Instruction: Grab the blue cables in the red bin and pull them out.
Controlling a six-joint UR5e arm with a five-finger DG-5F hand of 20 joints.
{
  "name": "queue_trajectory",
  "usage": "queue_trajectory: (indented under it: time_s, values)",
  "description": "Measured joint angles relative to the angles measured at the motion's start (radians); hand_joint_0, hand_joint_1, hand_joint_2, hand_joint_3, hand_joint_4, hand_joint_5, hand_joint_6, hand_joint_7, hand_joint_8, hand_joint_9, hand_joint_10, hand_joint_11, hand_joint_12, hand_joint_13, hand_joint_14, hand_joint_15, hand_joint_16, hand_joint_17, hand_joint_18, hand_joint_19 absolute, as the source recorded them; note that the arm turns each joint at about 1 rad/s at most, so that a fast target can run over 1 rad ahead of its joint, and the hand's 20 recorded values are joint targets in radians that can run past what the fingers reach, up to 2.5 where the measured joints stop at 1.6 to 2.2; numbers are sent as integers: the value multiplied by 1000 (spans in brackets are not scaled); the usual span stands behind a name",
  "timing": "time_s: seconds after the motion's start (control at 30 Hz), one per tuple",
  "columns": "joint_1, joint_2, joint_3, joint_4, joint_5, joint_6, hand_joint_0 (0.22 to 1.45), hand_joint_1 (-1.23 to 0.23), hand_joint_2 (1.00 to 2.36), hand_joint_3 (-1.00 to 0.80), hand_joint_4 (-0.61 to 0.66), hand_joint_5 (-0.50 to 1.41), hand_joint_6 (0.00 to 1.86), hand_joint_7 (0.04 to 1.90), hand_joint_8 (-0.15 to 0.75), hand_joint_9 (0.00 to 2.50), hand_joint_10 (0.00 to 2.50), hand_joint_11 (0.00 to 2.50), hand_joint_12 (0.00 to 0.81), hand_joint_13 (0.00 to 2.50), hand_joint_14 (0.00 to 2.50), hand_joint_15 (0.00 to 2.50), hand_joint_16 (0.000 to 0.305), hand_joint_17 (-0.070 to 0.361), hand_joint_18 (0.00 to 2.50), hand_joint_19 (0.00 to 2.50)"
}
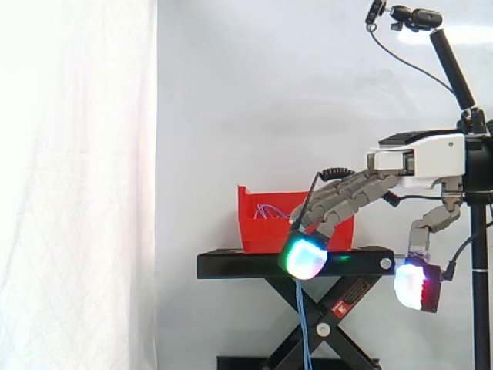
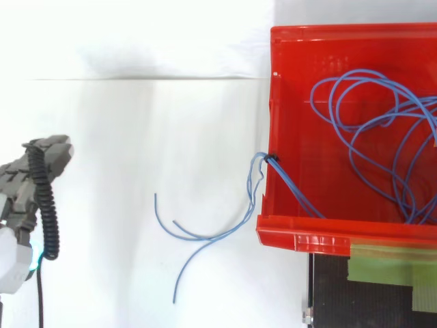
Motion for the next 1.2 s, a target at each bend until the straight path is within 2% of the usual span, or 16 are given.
queue_trajectory:
  time_s: [0.07, 0.2, 0.23, 0.33, 0.5, 0.8, 1.0, 1.17, 1.2]
  values:
    - [0, -11, 0, 23, -6, -29, 650, -952, 1000, -1000, 252, 542, 12, 461, 253, 490, 5, 156, 380, 379, 7, 199, 51, 115, 303, 238]
    - [-1, -68, 0, 84, -9, -111, 652, -951, 1000, -1000, 257, 561, 13, 488, 255, 495, 6, 161, 379, 381, 7, 196, 51, 115, 303, 249]
    - [1, -93, 0, 96, -10, -137, 653, -950, 1000, -1000, 257, 568, 13, 504, 255, 498, 5, 154, 379, 381, 7, 197, 51, 115, 304, 248]
    - [4, -124, 0, 113, -13, -166, 653, -953, 1000, -1000, 248, 584, 12, 541, 257, 502, 5, 163, 379, 381, 9, 199, 51, 114, 302, 248]
    - [5, -138, 4, 128, -16, -209, 660, -972, 1000, -1000, 211, 612, 10, 600, 256, 500, 6, 171, 378, 381, 7, 202, 51, 114, 302, 265]
    - [-10, -140, 16, 124, -15, -274, 675, -1036, 1000, -1000, 114, 617, 6, 695, 246, 497, 7, 204, 374, 381, 8, 212, 50, 113, 310, 286]
    - [-18, -140, 65, 76, -19, -340, 683, -1059, 1000, -1000, 57, 618, 1, 764, 238, 497, 8, 233, 369, 384, 8, 216, 50, 112, 320, 306]
    - [-22, -140, 137, -42, -19, -389, 685, -1066, 1000, -1000, 37, 594, 87, 757, 236, 505, 9, 256, 368, 392, 8, 225, 50, 112, 343, 310]
    - [-23, -140, 148, -65, -18, -391, 685, -1067, 1000, -1000, 41, 576, 159, 730, 236, 509, 9, 257, 368, 393, 10, 224, 50, 111, 346, 312]
